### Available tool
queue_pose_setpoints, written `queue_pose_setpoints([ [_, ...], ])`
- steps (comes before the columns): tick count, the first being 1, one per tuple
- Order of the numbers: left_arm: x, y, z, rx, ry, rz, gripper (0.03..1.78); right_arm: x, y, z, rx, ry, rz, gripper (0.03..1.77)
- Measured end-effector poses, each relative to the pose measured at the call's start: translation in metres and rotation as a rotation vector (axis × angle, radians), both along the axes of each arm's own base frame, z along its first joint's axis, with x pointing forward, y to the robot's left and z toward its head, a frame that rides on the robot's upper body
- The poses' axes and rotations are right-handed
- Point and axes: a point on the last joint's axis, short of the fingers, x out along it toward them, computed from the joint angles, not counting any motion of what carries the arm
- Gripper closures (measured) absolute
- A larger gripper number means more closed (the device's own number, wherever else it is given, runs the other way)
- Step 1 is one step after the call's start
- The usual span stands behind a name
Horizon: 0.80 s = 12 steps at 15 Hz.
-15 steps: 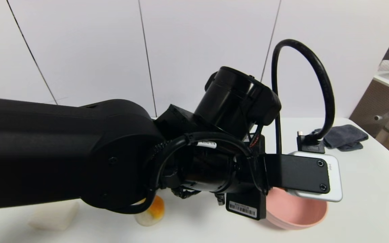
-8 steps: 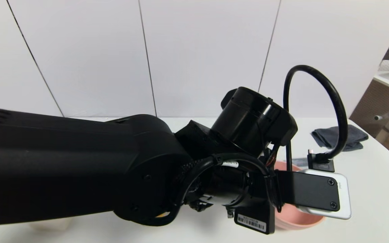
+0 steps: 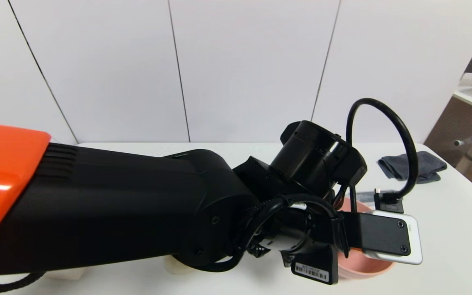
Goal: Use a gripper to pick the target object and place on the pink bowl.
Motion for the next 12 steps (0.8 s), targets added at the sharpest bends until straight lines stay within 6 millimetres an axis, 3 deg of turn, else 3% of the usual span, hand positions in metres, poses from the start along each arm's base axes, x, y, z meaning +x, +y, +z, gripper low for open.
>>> queue_pose_setpoints([
  [5,0.001,-0.002,0.002,-0.008,0.001,0.006,0.74,0.000,0.000,0.000,0.000,0.000,0.000,0.09],
  [12,-0.003,0.008,0.030,-0.090,0.019,0.052,0.36,0.000,0.000,0.000,0.000,0.000,0.000,0.09],
])
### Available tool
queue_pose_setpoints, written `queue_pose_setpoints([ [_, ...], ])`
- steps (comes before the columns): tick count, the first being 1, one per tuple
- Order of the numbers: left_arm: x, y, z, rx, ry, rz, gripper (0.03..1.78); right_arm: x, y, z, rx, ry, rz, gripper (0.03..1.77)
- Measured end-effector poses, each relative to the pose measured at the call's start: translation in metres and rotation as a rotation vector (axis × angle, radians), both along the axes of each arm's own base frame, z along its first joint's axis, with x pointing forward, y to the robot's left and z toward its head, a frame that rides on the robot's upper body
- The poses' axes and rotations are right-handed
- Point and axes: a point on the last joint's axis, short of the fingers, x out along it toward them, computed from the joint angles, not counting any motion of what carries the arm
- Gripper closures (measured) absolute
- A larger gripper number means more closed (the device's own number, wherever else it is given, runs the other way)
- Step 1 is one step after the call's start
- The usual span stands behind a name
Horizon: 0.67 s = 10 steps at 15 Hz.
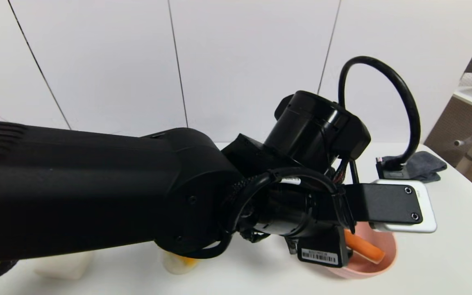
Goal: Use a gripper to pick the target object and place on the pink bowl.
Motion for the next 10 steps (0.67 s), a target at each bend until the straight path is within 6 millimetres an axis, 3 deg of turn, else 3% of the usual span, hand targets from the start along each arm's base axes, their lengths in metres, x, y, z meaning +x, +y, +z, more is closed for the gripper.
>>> queue_pose_setpoints([
  [7,-0.015,0.028,0.014,0.091,0.075,0.021,0.21,0.000,0.000,0.000,0.000,0.000,0.000,0.09],
  [10,-0.001,0.052,0.026,0.083,0.034,0.132,0.18,0.000,0.000,0.000,0.000,0.000,0.000,0.09],
])
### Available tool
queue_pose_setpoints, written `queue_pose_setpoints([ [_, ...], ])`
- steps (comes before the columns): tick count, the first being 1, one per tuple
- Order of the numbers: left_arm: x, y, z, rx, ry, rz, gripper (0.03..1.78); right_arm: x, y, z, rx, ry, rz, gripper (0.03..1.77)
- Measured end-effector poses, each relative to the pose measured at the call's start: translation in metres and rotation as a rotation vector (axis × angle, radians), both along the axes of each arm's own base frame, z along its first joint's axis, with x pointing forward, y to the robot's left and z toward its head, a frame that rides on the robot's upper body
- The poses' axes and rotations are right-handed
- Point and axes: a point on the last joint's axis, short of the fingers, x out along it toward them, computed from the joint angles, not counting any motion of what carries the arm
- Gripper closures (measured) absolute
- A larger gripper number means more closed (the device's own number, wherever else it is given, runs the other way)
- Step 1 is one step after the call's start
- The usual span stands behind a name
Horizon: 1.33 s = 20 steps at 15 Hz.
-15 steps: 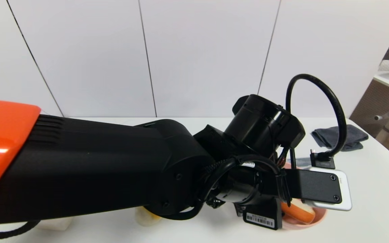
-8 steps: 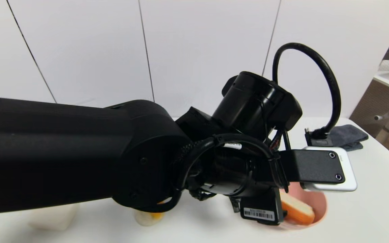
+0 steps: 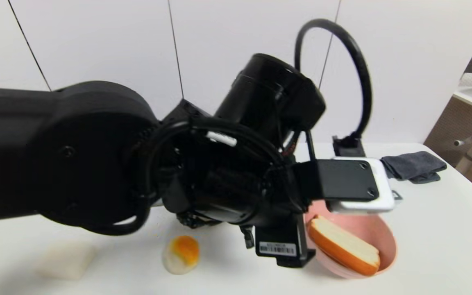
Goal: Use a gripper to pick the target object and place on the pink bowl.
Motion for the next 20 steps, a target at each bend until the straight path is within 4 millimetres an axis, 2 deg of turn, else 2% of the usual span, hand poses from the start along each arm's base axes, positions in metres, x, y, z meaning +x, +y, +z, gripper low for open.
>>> queue_pose_setpoints([
  [2,0.016,0.024,-0.001,0.015,-0.002,0.093,0.16,0.000,0.000,0.000,0.000,0.000,0.000,0.09],
  [7,0.066,0.103,-0.013,0.053,0.036,0.385,0.14,0.000,0.000,0.000,0.000,0.000,0.000,0.09],
  [9,0.079,0.133,-0.017,0.054,0.045,0.491,0.14,0.000,0.000,0.000,0.000,0.000,0.000,0.09],
  [11,0.081,0.164,-0.020,0.019,0.050,0.602,0.13,0.000,0.000,0.000,0.000,0.000,0.000,0.09],
  [13,0.067,0.186,-0.026,-0.052,0.076,0.705,0.12,0.000,0.000,0.000,0.000,0.000,0.000,0.09],
  [15,0.040,0.204,-0.037,-0.156,0.120,0.803,0.12,0.000,0.000,0.000,0.000,0.000,0.000,0.09],
  [17,0.004,0.223,-0.046,-0.300,0.130,0.887,0.12,0.000,0.000,0.000,0.000,0.000,0.000,0.09],
  [20,-0.053,0.257,-0.060,-0.507,0.026,0.991,0.12,0.000,0.000,0.000,0.000,-0.001,0.000,0.09],
])
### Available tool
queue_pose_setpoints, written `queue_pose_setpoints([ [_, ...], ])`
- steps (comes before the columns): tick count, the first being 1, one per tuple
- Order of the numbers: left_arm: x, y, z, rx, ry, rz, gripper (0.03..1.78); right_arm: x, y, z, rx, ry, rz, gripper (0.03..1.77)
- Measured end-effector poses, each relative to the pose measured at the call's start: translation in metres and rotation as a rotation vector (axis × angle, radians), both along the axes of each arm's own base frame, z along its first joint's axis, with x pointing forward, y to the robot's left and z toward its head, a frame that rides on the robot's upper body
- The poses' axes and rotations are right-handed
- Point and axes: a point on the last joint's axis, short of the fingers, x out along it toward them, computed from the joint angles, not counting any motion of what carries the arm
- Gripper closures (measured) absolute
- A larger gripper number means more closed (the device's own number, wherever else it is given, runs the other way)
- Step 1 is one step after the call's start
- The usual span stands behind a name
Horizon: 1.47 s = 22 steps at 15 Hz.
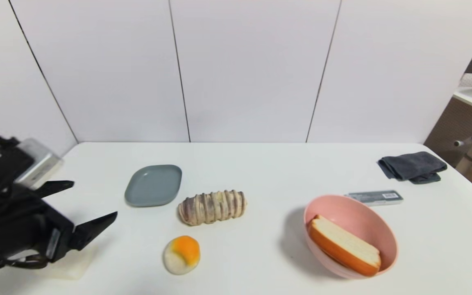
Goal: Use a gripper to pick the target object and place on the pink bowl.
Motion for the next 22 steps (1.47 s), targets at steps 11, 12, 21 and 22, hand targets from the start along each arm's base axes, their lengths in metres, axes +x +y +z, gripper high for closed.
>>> queue_pose_setpoints([
  [11,-0.143,0.033,-0.114,-0.191,-0.301,0.245,0.12,0.000,0.000,0.000,0.000,0.000,0.000,0.09],
  [12,-0.146,0.032,-0.120,-0.193,-0.296,0.239,0.12,0.000,0.000,0.000,0.000,0.000,0.000,0.09],
  [21,-0.151,0.033,-0.125,-0.343,-0.330,0.295,0.12,0.000,0.000,0.000,0.000,0.000,0.000,0.09],
  [22,-0.151,0.033,-0.125,-0.343,-0.330,0.295,0.12,0.000,0.000,0.000,0.001,0.001,0.000,0.09],
])
